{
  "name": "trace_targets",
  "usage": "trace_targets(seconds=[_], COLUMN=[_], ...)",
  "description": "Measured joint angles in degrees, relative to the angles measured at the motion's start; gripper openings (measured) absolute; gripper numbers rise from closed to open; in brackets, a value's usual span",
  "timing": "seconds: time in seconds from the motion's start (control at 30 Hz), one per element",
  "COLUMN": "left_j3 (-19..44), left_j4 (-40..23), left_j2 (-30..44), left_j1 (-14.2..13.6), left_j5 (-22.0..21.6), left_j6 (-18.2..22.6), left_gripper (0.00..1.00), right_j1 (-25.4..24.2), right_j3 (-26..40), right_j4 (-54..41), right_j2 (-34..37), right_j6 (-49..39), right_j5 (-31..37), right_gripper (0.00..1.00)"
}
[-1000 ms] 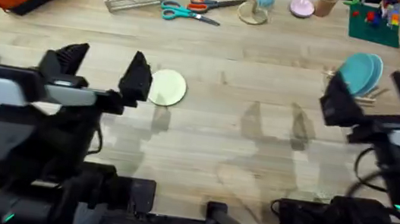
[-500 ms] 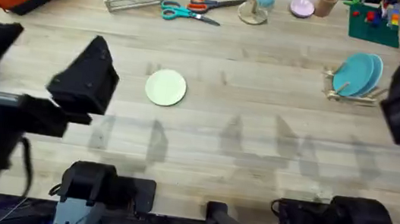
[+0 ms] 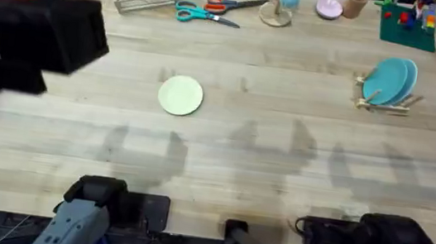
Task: Pick up the plates from the table one by one and place each into a slot on the dish rack.
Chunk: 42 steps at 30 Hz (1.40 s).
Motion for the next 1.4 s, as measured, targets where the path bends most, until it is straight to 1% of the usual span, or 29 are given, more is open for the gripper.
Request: trace_targets(seconds=[0.13,0.27,0.37,0.43,0.6,0.77,1.3,1.33,1.37,1.4], left_j3=[9.41,17.04,21.41,23.0,23.52,23.54,23.65,23.65,23.65,23.65], left_j4=[-8.59,-15.81,-19.58,-19.55,-19.56,-19.58,-19.58,-19.56,-19.55,-19.57], left_j2=[9.09,17.07,22.23,24.73,28.12,28.73,28.72,28.72,28.71,28.71], left_j1=[0.0,0.0,0.0,0.0,0.0,0.0,0.0,0.0,0.0,0.0], left_j5=[0.76,0.81,0.85,1.21,2.27,2.3,2.3,2.32,2.34,2.39], left_j6=[-0.01,0.01,-0.01,-0.01,-0.01,-0.01,-0.01,-0.14,-0.07,-0.08], left_gripper=[0.994,0.994,0.993,0.993,0.993,0.993,0.993,0.96,0.79,0.664], right_j1=[0.0,0.0,0.0,0.0,0.0,0.0,0.0,0.0,0.0,0.0], right_j3=[6.45,11.51,14.74,17.14,21.93,22.66,23.01,23.01,23.01,23.01], right_j4=[-6.46,-12.11,-17.27,-21.35,-28.49,-28.8,-28.81,-28.82,-28.82,-28.82], right_j2=[6.57,12.38,16.44,19.46,26.22,29.89,30.52,30.52,30.52,30.53], right_j6=[-0.02,-0.02,-0.02,-0.02,-0.02,-0.02,-0.04,-0.04,-0.04,-0.04], right_j5=[0.0,0.0,0.0,0.0,0.0,0.0,0.0,0.0,0.0,0.0], right_gripper=[0.995,0.995,0.993,0.993,0.993,0.993,0.994,0.994,0.994,0.994])
